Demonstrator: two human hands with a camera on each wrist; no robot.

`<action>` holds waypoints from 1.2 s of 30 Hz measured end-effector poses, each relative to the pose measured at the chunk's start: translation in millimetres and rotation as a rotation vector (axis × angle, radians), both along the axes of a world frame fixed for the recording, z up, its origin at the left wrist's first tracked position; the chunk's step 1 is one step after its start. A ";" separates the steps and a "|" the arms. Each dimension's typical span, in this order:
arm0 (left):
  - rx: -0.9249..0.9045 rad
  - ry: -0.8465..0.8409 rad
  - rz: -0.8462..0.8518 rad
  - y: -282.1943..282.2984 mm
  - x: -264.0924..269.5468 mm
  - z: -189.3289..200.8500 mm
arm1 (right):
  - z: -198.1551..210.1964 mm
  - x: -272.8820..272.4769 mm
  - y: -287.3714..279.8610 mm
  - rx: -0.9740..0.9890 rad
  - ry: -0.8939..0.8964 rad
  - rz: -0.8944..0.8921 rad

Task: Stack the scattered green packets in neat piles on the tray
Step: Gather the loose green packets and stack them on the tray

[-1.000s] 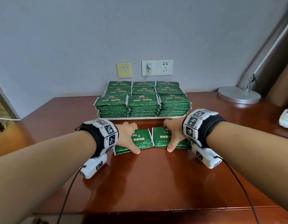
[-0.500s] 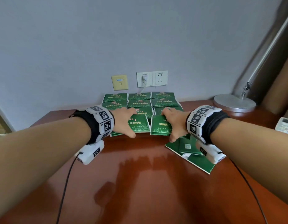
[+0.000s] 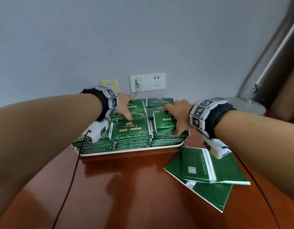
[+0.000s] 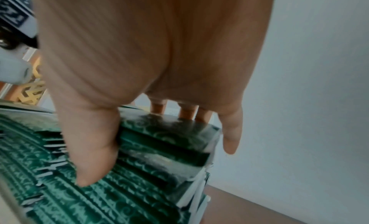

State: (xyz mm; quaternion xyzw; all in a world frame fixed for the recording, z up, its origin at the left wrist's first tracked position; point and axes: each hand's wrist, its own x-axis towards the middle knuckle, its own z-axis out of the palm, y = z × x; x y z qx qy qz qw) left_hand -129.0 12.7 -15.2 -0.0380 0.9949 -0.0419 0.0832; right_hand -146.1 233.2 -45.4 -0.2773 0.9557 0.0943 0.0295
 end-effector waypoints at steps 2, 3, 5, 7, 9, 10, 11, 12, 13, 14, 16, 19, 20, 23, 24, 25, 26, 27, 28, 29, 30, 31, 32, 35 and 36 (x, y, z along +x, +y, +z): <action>0.008 -0.031 -0.007 -1.1 -13.2 -5.5 | -4.7 -5.8 -3.7 -0.007 -0.014 0.009; 0.017 -0.041 -0.013 -1.0 -17.6 -8.0 | -7.3 -7.8 -4.5 -0.015 -0.025 0.013; 0.038 -0.047 -0.035 -1.4 -21.9 -12.1 | -11.5 -9.4 -4.5 -0.034 -0.059 0.012; 0.070 -0.044 -0.061 -3.3 -22.6 -15.7 | -13.0 -9.5 -2.3 -0.049 -0.075 0.008; 0.086 -0.041 -0.088 -6.8 -21.7 -18.0 | -13.3 -9.3 -0.5 -0.056 -0.060 0.002; 0.084 -0.040 -0.098 -8.7 -20.9 -18.3 | -13.2 -9.3 0.0 -0.062 -0.052 -0.004; 0.076 -0.041 -0.107 -10.1 -20.2 -18.8 | -13.4 -9.4 0.1 -0.069 -0.050 -0.011; 0.068 -0.043 -0.113 -11.4 -20.2 -19.5 | -14.1 -9.4 -0.3 -0.073 -0.053 -0.018; 0.066 -0.044 -0.117 -12.1 -20.2 -20.2 | -14.7 -9.3 -1.1 -0.075 -0.057 -0.024; 0.072 -0.045 -0.120 -12.3 -20.4 -21.1 | -15.7 -9.0 -2.2 -0.077 -0.057 -0.029; 0.093 -0.043 -0.125 -11.6 -21.0 -22.1 | -17.4 -9.0 -4.5 -0.086 -0.042 -0.040; 0.110 -0.034 -0.138 -10.0 -23.4 -23.1 | -18.6 -10.6 -8.4 -0.082 -0.033 -0.050; 0.111 -0.028 -0.143 -9.1 -24.3 -22.9 | -18.5 -11.0 -8.9 -0.079 -0.031 -0.051; 0.103 -0.022 -0.143 -7.4 -25.8 -22.0 | -18.0 -11.0 -8.6 -0.082 -0.029 -0.056; 0.105 -0.021 -0.137 -7.2 -26.0 -21.4 | -17.8 -10.6 -8.3 -0.080 -0.029 -0.059; 0.110 -0.016 -0.132 -7.3 -25.7 -20.5 | -17.5 -9.8 -8.1 -0.078 -0.030 -0.060; 0.117 -0.005 -0.128 -7.6 -24.8 -19.3 | -16.9 -8.5 -7.8 -0.077 -0.031 -0.063; 0.121 0.013 -0.128 -7.7 -23.4 -17.2 | -16.0 -7.0 -7.7 -0.075 -0.028 -0.063; 0.126 0.032 -0.129 -7.6 -21.3 -14.7 | -14.5 -5.1 -6.8 -0.073 -0.022 -0.063; 0.131 0.051 -0.132 -6.9 -17.7 -12.2 | -12.9 -3.2 -6.0 -0.070 -0.014 -0.063; 0.138 0.066 -0.134 -5.6 -13.3 -9.4 | -10.9 -0.5 -4.8 -0.069 -0.006 -0.065; 0.146 0.075 -0.140 -3.8 -8.2 -6.5 | -8.9 2.5 -3.3 -0.071 0.002 -0.067; 0.155 0.081 -0.149 -1.2 -2.6 -3.9 | -6.7 6.1 -1.7 -0.075 0.008 -0.070; 0.175 0.103 -0.201 14.8 19.2 2.0 | -1.1 18.1 5.4 -0.081 0.038 -0.097; 0.181 0.108 -0.229 22.8 27.7 2.2 | -0.6 23.5 8.7 -0.077 0.048 -0.106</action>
